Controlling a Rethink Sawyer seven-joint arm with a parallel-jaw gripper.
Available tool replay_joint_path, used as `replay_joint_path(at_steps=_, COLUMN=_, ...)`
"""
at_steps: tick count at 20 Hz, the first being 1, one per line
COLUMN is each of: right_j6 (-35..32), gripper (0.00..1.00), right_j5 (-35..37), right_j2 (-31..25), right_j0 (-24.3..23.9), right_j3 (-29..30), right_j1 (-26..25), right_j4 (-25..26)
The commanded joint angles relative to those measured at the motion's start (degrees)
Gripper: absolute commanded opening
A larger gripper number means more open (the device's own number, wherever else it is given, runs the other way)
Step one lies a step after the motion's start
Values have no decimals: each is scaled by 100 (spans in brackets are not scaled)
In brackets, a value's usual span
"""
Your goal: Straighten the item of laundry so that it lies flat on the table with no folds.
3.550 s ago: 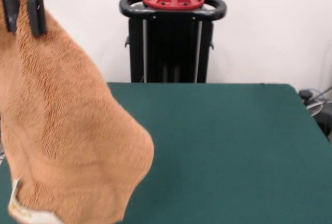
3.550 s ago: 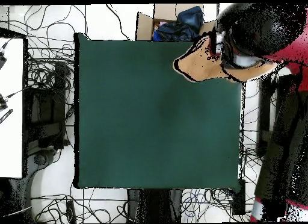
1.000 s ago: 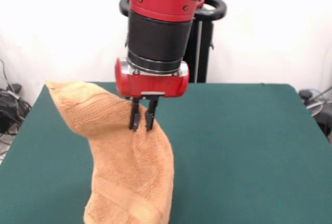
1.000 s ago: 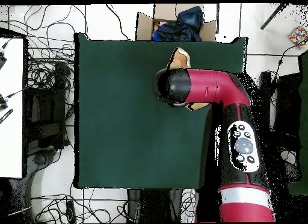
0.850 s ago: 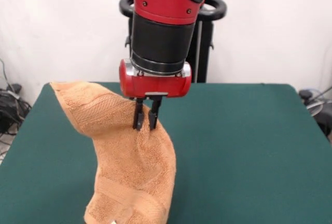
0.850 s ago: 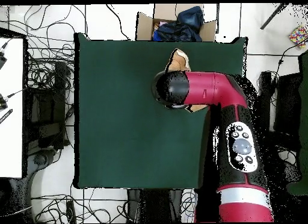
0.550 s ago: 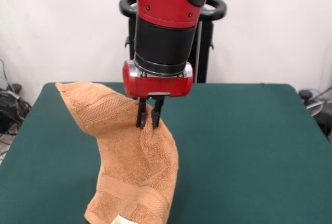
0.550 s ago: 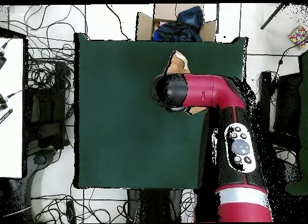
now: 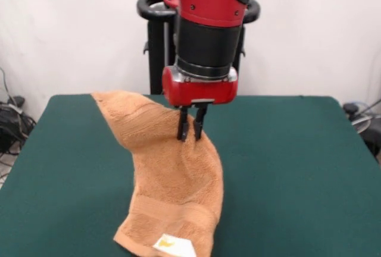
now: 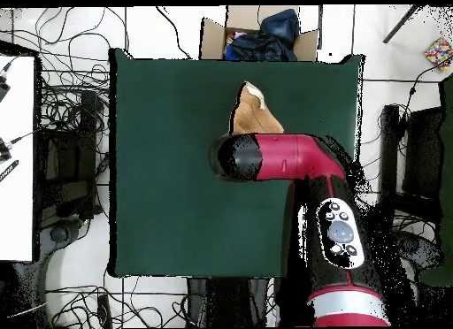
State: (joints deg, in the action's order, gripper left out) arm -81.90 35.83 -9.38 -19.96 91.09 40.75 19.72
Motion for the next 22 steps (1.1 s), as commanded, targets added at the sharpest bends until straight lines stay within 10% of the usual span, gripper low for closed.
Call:
replay_joint_path(at_steps=1, right_j6=-1198, gripper=0, right_j5=-294, right_j2=203, right_j0=293, right_j3=1020, right_j1=147, right_j4=41)
replay_joint_path(at_steps=22, right_j6=-1225, gripper=0, right_j5=-620, right_j2=584, right_j0=644, right_j3=1296, right_j1=134, right_j4=-51)
